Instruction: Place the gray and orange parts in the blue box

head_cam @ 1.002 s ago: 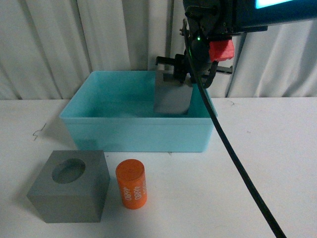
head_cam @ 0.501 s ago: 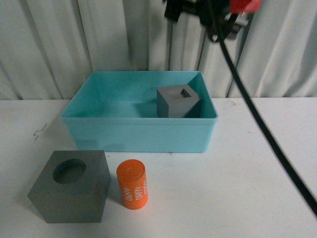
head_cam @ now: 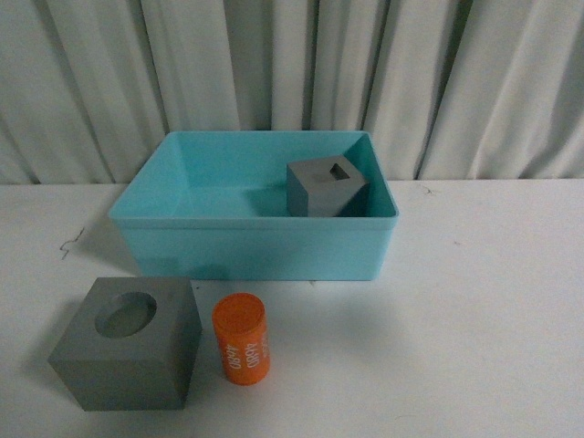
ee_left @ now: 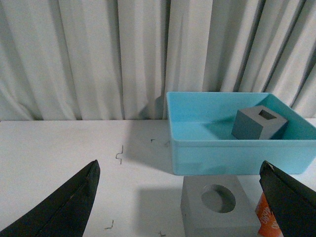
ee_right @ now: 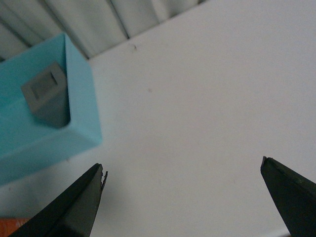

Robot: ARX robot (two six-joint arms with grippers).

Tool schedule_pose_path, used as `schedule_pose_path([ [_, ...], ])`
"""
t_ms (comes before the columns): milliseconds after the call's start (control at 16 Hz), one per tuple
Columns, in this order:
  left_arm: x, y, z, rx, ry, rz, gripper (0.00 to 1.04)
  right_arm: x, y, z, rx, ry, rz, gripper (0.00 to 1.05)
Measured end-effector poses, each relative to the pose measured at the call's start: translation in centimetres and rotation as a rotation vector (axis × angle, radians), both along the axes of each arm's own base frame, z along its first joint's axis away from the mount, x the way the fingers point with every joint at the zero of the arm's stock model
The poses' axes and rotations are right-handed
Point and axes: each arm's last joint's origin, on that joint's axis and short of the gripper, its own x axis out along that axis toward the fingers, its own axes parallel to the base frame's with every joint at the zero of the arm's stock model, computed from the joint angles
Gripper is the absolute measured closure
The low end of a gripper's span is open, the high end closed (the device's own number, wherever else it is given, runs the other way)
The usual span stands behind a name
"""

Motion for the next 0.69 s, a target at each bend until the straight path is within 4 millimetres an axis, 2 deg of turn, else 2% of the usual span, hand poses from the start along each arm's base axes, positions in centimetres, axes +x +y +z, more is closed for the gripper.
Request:
schedule_pose_path([
  [63, 0.0, 0.0, 0.0, 0.000, 0.000, -0.001, 0.07, -1.2, -0.2, -1.0, 0.011, -0.021, -0.002, 0.07],
  [125, 0.0, 0.0, 0.0, 0.000, 0.000, -0.001, 0.07, -1.0, -0.4, -0.7, -0.017, -0.246, 0.053, 0.17],
  [188, 0.0, 0.0, 0.0, 0.000, 0.000, 0.001, 0.07, -2.1, -0.7, -1.1, -0.121, -0.398, 0.101, 0.30],
  [251, 0.0, 0.0, 0.0, 0.000, 0.000, 0.000, 0.07, -3.3, -0.9, -2.0, -0.204, -0.458, 0.132, 0.41],
  [376, 0.0, 0.0, 0.0, 0.000, -0.001, 0.000, 0.07, -4.6, -1.5, -2.3, -0.290, -0.511, 0.137, 0.65],
  [564, 0.0, 0.0, 0.0, 0.000, 0.000, 0.001, 0.07, -6.4, -2.9, -3.6, -0.321, -0.494, 0.133, 1.01],
  [689, 0.0, 0.0, 0.0, 0.000, 0.000, 0.000, 0.07, -7.2, -2.8, -4.0, -0.326, -0.502, 0.150, 1.03],
])
